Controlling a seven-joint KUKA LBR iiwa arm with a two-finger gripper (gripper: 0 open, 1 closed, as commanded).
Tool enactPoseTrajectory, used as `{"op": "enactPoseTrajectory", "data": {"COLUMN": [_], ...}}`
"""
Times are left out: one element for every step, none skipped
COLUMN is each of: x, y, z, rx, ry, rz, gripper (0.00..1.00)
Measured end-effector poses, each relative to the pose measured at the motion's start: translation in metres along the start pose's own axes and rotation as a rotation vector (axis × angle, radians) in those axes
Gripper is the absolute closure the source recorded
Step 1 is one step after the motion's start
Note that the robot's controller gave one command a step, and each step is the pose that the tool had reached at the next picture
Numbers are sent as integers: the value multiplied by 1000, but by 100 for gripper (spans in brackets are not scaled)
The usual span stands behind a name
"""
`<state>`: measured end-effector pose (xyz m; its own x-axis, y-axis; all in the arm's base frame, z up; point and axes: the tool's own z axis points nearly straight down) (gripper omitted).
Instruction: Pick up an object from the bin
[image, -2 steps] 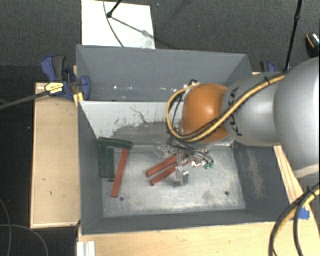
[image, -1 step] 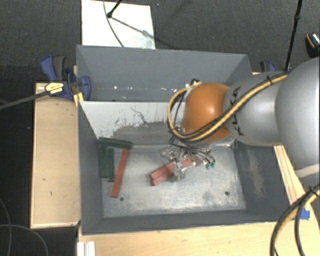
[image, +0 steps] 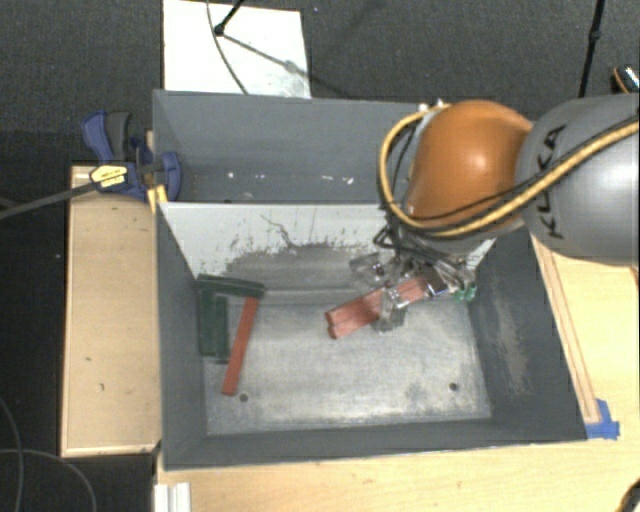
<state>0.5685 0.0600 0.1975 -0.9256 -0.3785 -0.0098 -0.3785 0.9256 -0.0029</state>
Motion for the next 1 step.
{"op": "enactPoseTrajectory", "data": {"x": [-4], "y": [-9], "z": [-73], "rx": [-1], "ry": [0], "rz": [-463], "gripper": [100]}}
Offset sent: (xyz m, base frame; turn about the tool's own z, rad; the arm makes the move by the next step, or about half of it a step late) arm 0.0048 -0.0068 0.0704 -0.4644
